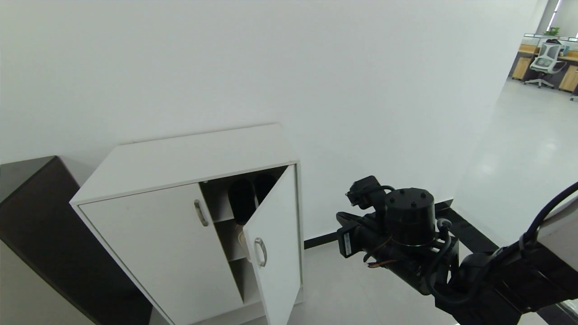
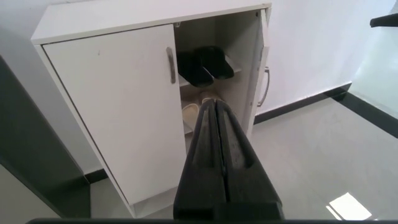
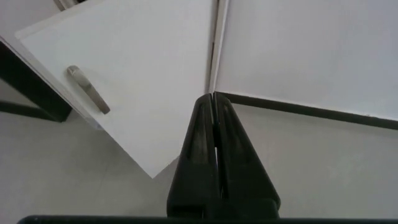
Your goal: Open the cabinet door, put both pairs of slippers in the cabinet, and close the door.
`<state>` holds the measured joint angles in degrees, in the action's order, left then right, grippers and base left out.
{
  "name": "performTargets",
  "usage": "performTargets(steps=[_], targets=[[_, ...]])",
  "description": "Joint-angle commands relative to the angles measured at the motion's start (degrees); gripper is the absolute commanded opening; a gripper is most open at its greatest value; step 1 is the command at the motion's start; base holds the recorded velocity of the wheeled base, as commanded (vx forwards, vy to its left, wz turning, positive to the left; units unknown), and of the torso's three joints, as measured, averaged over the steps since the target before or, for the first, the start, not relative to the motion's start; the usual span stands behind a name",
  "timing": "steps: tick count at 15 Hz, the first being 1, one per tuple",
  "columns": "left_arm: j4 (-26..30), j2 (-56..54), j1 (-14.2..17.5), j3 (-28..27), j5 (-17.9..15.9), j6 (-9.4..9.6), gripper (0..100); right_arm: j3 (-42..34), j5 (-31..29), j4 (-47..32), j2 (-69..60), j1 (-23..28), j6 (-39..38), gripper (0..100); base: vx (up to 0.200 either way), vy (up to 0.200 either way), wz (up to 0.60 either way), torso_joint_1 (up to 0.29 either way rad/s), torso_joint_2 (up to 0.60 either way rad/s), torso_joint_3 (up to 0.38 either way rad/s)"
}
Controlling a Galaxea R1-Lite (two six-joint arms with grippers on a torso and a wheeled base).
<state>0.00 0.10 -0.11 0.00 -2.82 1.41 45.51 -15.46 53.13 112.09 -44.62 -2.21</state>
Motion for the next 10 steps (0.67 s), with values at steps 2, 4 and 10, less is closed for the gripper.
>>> performTargets(steps=[2, 4, 10], targets=[[-0.1, 0.1, 0.0, 0.0, 0.0, -0.01, 0, 0.0, 0.0, 0.0, 0.5, -0.2, 0.0, 0, 0.0, 0.0, 0.6, 0.012, 0.01, -0.005], [0.0, 0.1, 0.0, 0.0, 0.0, -0.01, 0, -0.1, 0.0, 0.0, 0.5, -0.2, 0.0, 0, 0.0, 0.0, 0.6, 0.005, 0.0, 0.0], [0.0, 0.1, 0.0, 0.0, 0.0, -0.01, 0, -0.2, -0.4, 0.0, 0.8, 0.4, 0.4, 0, 0.0, 0.0, 0.4, 0.002, 0.0, 0.0]])
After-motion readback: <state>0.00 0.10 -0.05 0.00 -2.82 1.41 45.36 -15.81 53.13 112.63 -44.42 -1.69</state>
